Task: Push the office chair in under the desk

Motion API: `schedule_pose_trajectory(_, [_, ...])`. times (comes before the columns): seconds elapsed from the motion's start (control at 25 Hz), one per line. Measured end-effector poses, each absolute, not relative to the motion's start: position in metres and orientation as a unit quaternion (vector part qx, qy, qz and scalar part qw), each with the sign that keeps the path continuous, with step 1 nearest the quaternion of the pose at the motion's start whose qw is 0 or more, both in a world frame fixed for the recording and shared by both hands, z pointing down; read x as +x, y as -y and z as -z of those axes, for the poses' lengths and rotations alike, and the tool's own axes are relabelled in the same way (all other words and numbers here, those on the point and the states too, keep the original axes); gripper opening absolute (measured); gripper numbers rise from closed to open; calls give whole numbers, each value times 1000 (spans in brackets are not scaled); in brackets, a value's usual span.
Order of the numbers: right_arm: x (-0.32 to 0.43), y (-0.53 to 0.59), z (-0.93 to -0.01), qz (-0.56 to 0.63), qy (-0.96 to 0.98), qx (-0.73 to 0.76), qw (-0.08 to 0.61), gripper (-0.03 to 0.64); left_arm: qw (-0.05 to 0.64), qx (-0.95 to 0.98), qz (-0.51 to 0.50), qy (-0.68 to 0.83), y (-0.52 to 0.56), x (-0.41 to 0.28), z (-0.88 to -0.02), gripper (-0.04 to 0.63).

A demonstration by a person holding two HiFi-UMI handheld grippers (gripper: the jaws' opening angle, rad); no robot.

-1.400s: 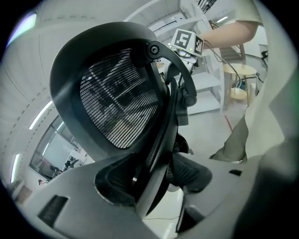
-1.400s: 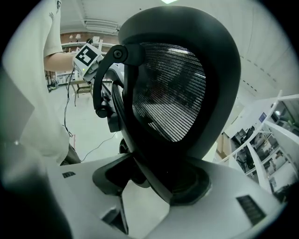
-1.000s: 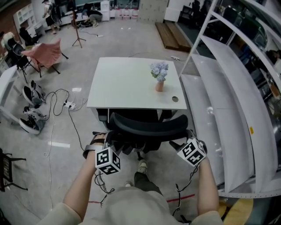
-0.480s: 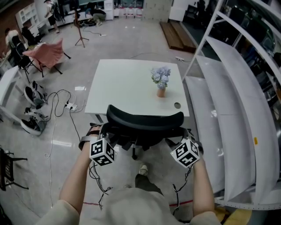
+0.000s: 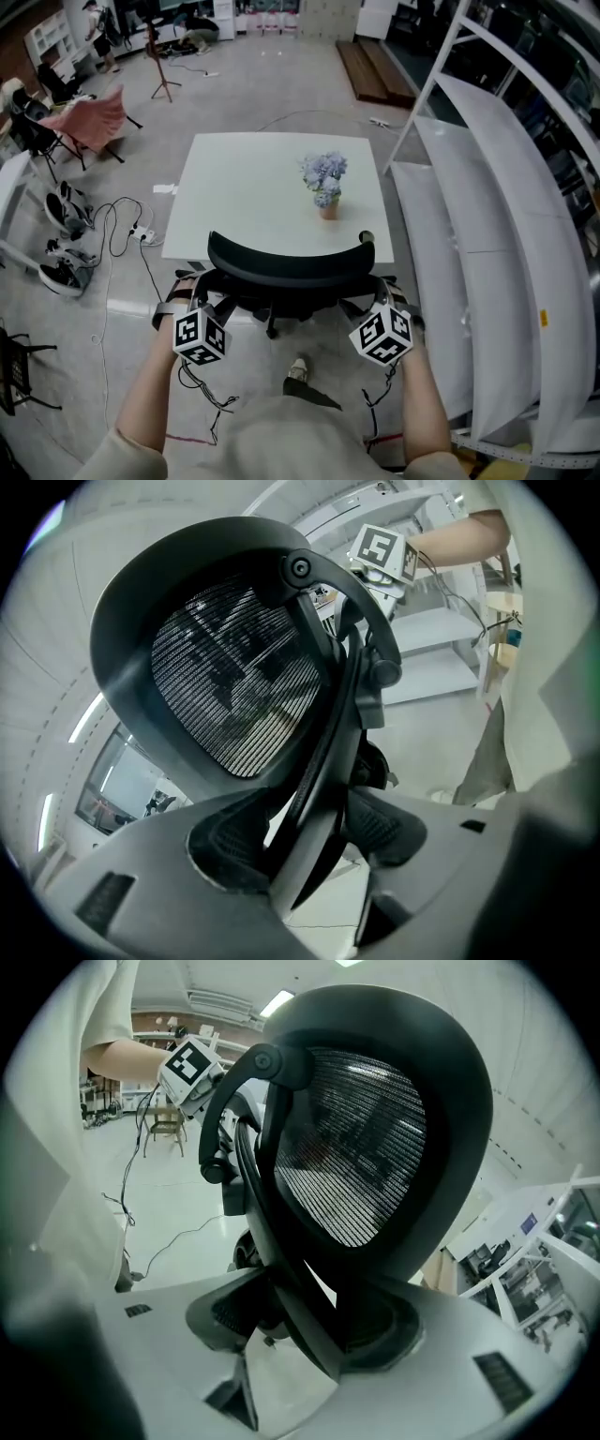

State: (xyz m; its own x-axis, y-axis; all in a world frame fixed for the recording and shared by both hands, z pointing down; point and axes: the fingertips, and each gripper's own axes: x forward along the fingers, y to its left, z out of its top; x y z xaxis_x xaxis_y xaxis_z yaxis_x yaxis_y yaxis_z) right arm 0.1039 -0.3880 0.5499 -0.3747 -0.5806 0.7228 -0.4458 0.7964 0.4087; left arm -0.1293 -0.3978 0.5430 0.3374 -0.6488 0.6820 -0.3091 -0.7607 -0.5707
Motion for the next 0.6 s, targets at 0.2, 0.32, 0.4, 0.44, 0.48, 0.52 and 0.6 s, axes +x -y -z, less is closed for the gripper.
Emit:
schedule_pose_trajectory(0.2, [115, 408, -550, 72, 830, 301, 464, 233, 163, -797, 496, -303, 416, -118, -544, 258])
schedule_pose_trajectory(0.32, [120, 418, -549, 72, 832, 297, 464, 233, 159, -796, 497, -307, 425, -114, -543, 258])
schedule_pose_trajectory(0.4, [124, 424, -550, 72, 832, 296, 464, 233, 159, -794, 499, -310, 431, -110, -544, 258])
schedule_pose_trajectory(0.44, [126, 426, -550, 71, 833, 294, 464, 233, 160, -793, 499, -312, 434, -108, -544, 259])
schedule_pose_trajectory(0.48, [128, 428, -550, 71, 833, 292, 464, 232, 159, -792, 500, -313, 436, -106, -544, 259])
schedule_pose_trajectory(0.52, [128, 428, -550, 71, 834, 290, 464, 229, 158, -791, 501, -314, 438, -106, -543, 259])
schedule_pose_trajectory(0.6, [128, 429, -550, 74, 834, 287, 466, 227, 154, -791, 502, -315, 440, -107, -543, 262])
